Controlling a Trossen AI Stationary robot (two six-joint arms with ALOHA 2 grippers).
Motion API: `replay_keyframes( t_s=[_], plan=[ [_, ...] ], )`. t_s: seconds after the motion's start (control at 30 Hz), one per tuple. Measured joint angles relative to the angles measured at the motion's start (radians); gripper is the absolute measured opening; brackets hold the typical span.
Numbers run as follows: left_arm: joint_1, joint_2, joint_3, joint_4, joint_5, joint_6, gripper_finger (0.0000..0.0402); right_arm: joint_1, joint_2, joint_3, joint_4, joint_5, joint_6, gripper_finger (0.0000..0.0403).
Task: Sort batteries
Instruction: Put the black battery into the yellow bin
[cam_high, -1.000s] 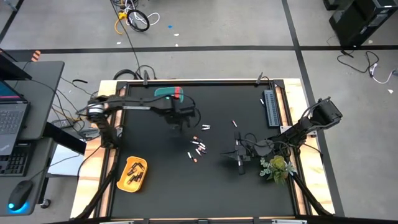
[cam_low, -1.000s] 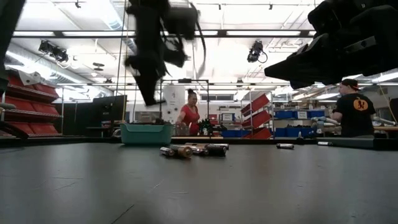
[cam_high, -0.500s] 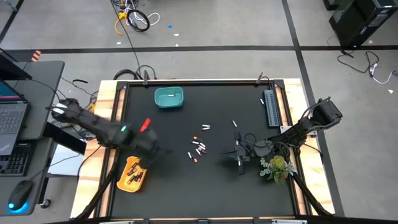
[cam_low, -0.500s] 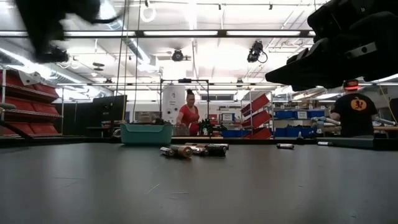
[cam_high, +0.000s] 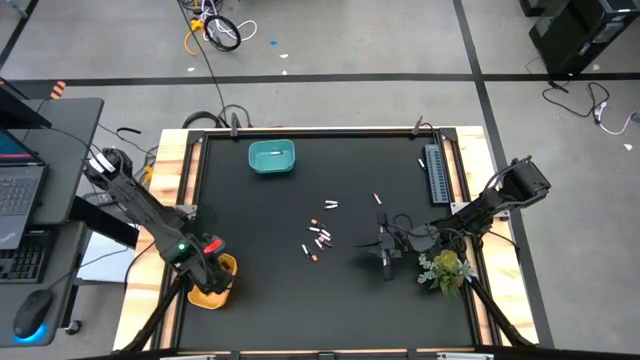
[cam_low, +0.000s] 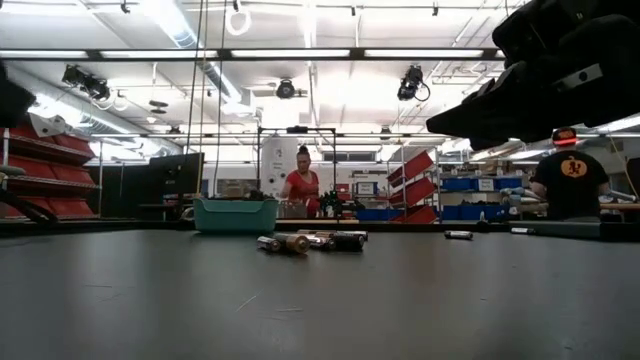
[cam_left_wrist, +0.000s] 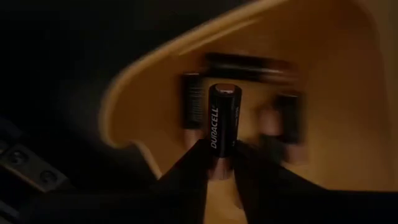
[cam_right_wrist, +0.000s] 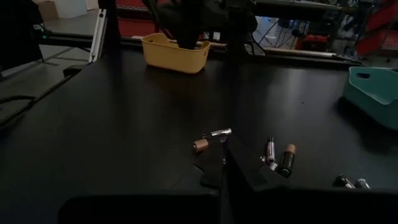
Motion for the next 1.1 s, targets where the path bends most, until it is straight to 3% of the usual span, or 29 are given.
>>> replay_keyframes(
  t_s=[0.17, 0.37, 0.47, 0.6, 0.73, 0.9, 1.0, 1.1],
  plan=[
    [-0.002, 0.001, -0.016, 0.008, 0.046, 0.016, 0.0181, 0.012, 0.000, 0.000, 0.000, 0.001, 0.006, 0.0009],
    [-0.002, 0.000, 0.153, -0.129, -0.009, 0.039, 0.0202, 0.028, 0.000, 0.000, -0.006, 0.028, 0.006, 0.0009],
    [-0.002, 0.000, 0.247, -0.226, -0.174, 0.056, 0.0199, 0.032, 0.000, 0.000, -0.006, 0.049, 0.014, 0.0009],
    [0.004, 0.000, 0.281, -0.254, -0.519, 0.107, 0.0192, 0.022, 0.000, 0.001, -0.006, 0.065, 0.083, 0.0009],
    [0.074, 0.016, 0.247, -0.215, -0.696, 0.277, 0.0189, 0.011, 0.000, 0.031, -0.049, 0.140, 0.129, 0.0009],
    [0.172, 0.055, 0.190, -0.124, -0.985, 0.450, 0.0187, -0.059, 0.000, 0.195, -0.427, 0.142, 0.128, 0.0024],
    [0.215, 0.076, 0.159, 0.022, -1.167, 0.563, 0.0187, -0.141, 0.000, 0.313, -0.658, 0.053, 0.118, 0.0047],
    [0.251, 0.099, 0.144, 0.201, -1.253, 0.755, 0.0187, -0.232, 0.000, 0.396, -0.781, -0.037, 0.065, 0.0072]
  ],
)
